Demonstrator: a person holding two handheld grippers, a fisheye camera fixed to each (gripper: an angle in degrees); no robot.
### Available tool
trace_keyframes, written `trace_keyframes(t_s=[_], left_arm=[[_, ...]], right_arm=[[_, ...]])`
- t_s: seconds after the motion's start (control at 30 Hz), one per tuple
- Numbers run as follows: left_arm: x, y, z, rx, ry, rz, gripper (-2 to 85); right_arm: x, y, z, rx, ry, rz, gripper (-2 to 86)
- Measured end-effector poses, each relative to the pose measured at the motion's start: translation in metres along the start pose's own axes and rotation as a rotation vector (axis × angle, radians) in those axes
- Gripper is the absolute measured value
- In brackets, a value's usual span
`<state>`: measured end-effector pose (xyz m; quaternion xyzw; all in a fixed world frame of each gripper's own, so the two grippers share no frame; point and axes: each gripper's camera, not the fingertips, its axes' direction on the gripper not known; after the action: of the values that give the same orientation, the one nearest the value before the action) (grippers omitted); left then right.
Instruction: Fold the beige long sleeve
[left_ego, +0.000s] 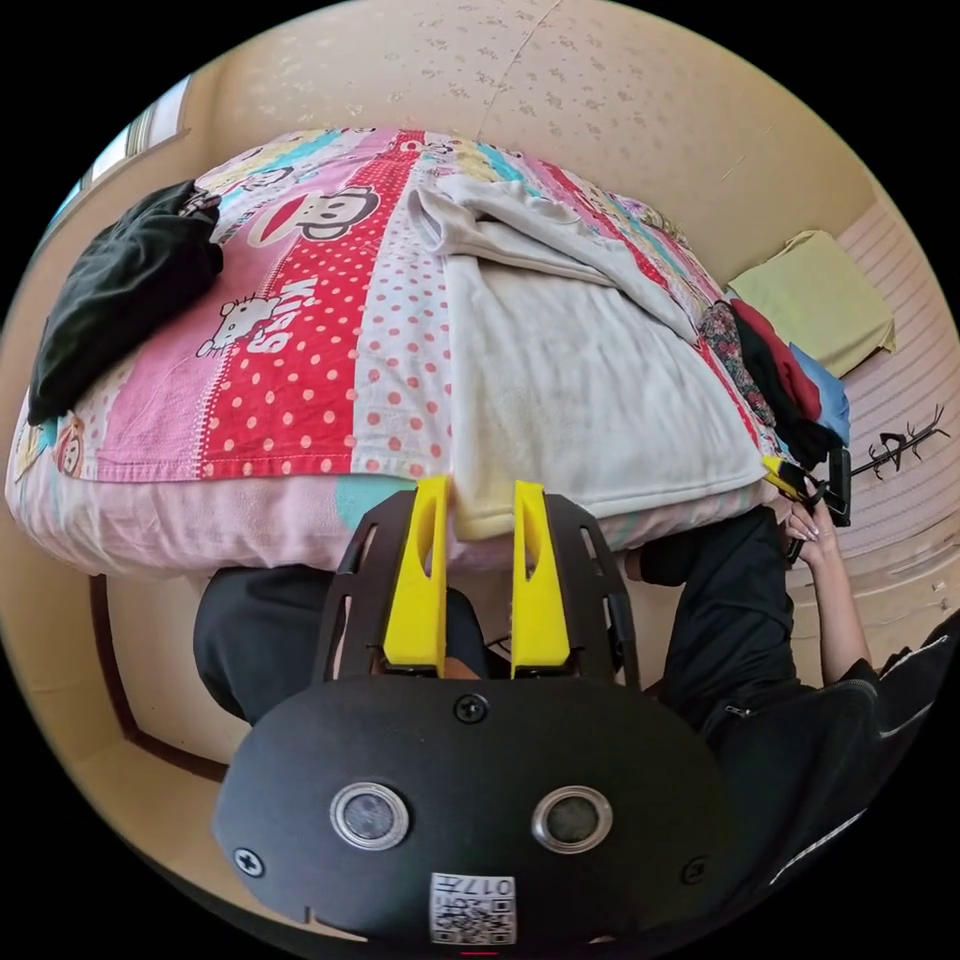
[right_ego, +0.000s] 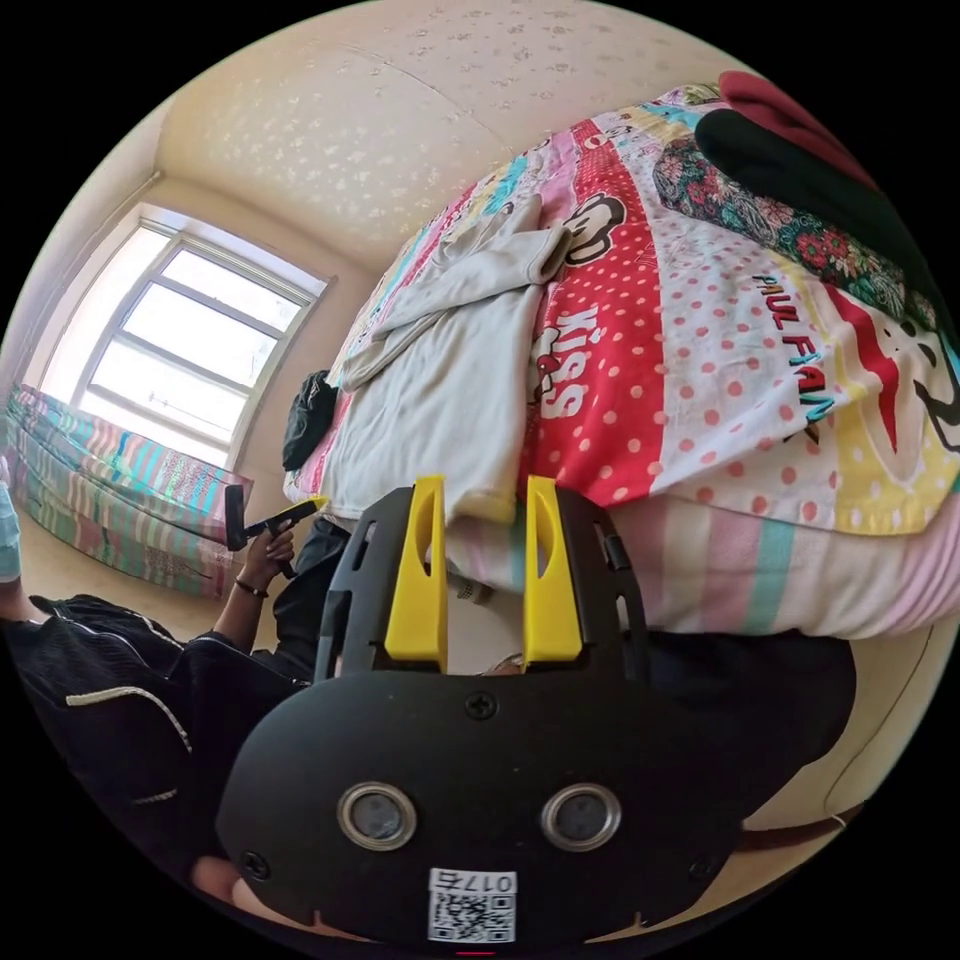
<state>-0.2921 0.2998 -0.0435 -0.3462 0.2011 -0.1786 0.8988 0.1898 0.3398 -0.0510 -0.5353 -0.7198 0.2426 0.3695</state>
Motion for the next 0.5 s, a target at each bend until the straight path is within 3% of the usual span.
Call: trace_keyframes(t_s=[0.3, 0.5], left_arm=[[0.005, 0.006, -0.015, -0.027, 0.012, 0.016, 4.1], [-0.001, 0.007, -0.107, 0.233, 0.226, 0.084, 2.8]], right_arm=[[-0.068, 0.001, -0.060, 0.033, -0.073, -0.010, 5.1], [-0.155, -0.032, -0.155, 0.081, -0.129, -0.194, 4.1]])
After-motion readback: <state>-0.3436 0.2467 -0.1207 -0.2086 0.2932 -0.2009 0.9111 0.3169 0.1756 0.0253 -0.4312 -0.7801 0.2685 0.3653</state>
